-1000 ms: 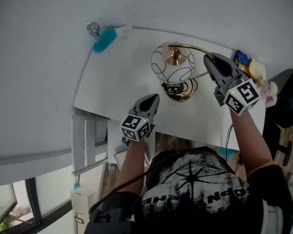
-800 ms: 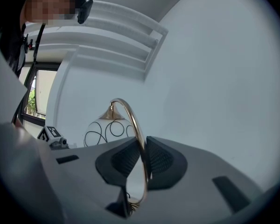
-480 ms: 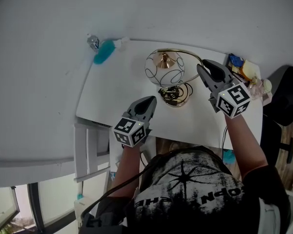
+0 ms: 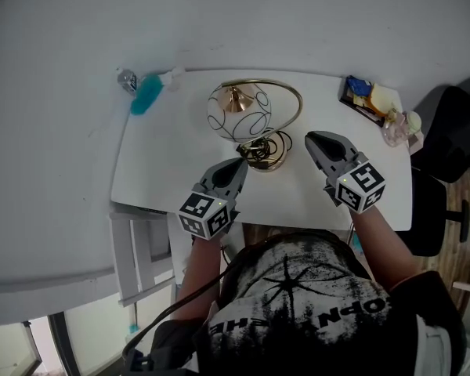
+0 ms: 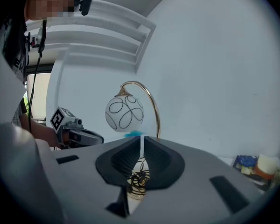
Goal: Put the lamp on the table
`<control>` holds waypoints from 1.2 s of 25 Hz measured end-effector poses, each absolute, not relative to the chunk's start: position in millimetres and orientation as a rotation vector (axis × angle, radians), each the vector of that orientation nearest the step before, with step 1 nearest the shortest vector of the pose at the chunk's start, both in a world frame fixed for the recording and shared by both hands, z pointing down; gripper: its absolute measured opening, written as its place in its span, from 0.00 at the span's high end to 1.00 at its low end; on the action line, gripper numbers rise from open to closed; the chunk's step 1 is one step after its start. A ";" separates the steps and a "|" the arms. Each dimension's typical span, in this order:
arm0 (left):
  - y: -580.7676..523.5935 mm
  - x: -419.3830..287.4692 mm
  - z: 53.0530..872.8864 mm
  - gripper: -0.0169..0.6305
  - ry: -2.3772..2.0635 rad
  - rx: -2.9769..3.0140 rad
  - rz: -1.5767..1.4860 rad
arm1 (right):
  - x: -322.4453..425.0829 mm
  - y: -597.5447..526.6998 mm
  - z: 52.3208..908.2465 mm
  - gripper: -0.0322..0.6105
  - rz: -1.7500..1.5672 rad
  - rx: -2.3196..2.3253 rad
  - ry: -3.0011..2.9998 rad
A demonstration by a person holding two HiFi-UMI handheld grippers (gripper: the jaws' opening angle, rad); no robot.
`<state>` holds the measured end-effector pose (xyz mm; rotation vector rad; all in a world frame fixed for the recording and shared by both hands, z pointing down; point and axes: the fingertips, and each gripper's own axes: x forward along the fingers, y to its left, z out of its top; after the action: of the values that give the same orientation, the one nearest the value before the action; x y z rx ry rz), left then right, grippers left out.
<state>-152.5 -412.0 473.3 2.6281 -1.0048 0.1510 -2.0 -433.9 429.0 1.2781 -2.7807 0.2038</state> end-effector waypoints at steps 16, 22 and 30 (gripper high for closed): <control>-407.6 -136.4 480.9 0.95 -0.943 2.651 0.202 | -15.1 -408.6 456.7 0.92 0.253 1.216 -2.772; -405.7 -136.0 484.5 0.95 -0.960 2.652 0.217 | -22.6 -403.5 457.2 0.92 0.254 1.178 -2.779; -402.3 -137.3 486.1 0.95 -0.964 2.630 0.194 | -30.0 -399.2 456.2 0.92 0.253 1.145 -2.794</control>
<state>-137.3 -402.3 486.1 2.6303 -0.9636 0.1945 -30.0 -399.2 456.2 1.1450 -2.7942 0.2529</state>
